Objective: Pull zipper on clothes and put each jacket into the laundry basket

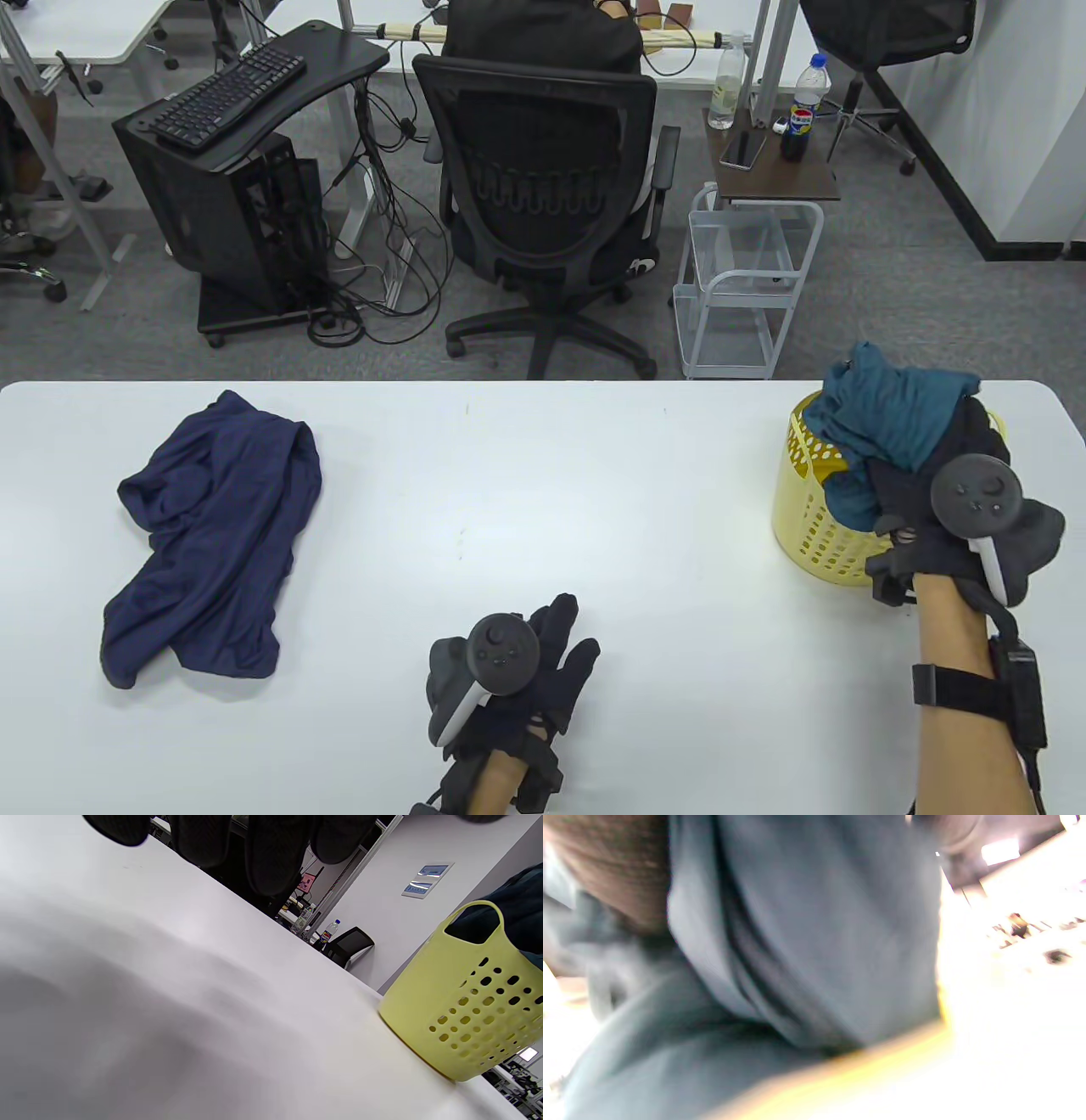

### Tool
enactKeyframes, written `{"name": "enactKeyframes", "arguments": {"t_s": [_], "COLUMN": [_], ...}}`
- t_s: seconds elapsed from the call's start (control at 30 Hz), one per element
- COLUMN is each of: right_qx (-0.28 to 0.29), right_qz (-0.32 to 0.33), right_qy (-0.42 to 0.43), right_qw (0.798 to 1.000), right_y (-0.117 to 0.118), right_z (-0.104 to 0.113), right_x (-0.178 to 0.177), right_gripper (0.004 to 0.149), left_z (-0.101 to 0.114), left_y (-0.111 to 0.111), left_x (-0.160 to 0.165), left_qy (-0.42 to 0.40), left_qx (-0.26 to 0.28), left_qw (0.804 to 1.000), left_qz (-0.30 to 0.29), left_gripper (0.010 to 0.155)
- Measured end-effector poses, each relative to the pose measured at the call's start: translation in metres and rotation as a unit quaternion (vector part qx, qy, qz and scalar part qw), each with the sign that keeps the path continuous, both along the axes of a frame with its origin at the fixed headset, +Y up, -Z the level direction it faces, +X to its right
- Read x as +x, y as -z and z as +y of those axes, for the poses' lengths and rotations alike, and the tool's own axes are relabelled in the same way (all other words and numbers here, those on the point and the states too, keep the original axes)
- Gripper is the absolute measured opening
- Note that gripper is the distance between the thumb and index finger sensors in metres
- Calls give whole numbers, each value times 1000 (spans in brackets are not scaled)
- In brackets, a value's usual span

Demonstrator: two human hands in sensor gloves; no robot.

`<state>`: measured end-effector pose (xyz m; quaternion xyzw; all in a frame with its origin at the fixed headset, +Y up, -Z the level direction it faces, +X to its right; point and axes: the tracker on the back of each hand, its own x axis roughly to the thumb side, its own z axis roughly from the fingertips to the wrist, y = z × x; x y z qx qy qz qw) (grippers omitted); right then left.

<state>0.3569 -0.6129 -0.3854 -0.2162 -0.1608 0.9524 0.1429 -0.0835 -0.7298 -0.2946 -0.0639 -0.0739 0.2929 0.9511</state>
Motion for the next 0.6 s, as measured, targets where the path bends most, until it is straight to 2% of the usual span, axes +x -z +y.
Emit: {"name": "enactKeyframes", "arguments": {"t_s": [0.03, 0.1, 0.13, 0.3, 0.47, 0.6], "right_qx": [-12, 59, 73, 62, 68, 104], "right_qz": [-9, 9, 20, 58, 83, 113], "right_qy": [-6, 25, 42, 15, 12, 14], "right_qw": [1000, 998, 996, 996, 994, 988], "right_y": [0, -2, -3, -17, -35, -55], "right_z": [-5, -17, -20, -23, -4, 25], "right_x": [1, 0, -2, -18, -40, -63], "right_gripper": [83, 69, 64, 60, 61, 62], "left_z": [0, 0, 0, -5, -3, -1], "left_y": [0, 2, 3, 5, 2, 1], "left_x": [-1, -5, -6, -7, -8, -9], "left_qy": [3, 1, -2, 2, 14, 9], "left_qx": [0, 1, -1, -9, 6, 14], "left_qw": [1000, 1000, 1000, 1000, 1000, 1000], "left_qz": [2, 9, 11, 17, 17, 17], "left_gripper": [75, 74, 74, 73, 73, 73]}}
